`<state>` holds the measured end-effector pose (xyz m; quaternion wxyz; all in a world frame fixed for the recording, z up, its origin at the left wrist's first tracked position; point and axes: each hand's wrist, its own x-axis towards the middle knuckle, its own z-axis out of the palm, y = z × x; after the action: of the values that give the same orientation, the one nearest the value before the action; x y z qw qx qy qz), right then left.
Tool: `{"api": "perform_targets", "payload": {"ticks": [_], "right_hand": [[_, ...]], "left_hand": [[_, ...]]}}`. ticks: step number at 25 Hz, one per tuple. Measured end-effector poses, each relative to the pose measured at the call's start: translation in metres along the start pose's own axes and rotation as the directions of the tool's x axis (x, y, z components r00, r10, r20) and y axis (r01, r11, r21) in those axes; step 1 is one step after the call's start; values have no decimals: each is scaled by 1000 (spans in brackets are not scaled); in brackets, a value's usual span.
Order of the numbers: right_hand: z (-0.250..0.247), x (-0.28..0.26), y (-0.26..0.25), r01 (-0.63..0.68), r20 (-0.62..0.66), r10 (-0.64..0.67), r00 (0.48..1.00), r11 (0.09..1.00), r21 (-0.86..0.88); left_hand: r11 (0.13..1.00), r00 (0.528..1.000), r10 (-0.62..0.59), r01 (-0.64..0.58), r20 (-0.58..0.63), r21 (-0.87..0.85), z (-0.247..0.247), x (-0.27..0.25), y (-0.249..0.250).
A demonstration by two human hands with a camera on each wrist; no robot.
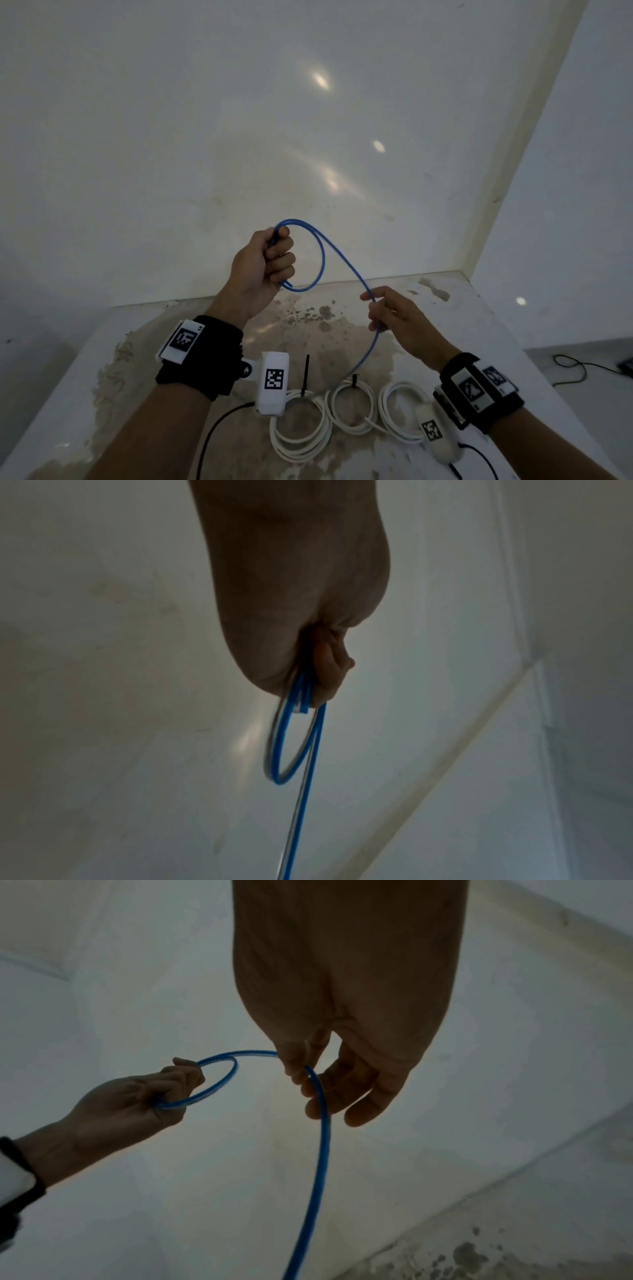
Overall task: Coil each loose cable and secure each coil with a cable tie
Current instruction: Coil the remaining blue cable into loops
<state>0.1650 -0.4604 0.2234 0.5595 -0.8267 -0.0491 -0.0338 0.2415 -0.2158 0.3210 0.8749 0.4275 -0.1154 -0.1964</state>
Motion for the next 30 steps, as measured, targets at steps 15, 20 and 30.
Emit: {"api": "perform_targets", "payload": {"ticks": [15, 20, 30], "right_hand": [[19, -32, -58, 138, 539, 67, 840, 933, -331], [-4, -23, -104, 283, 439, -128, 889, 908, -308], [-38, 5, -80, 473, 242, -462, 853, 489, -733]], "left_hand": [[951, 977, 173, -134, -121, 279, -3, 7, -20], [802, 998, 28, -56, 56, 595, 4, -4, -31], [412, 964, -217, -55, 157, 909, 16, -9, -34]]}}
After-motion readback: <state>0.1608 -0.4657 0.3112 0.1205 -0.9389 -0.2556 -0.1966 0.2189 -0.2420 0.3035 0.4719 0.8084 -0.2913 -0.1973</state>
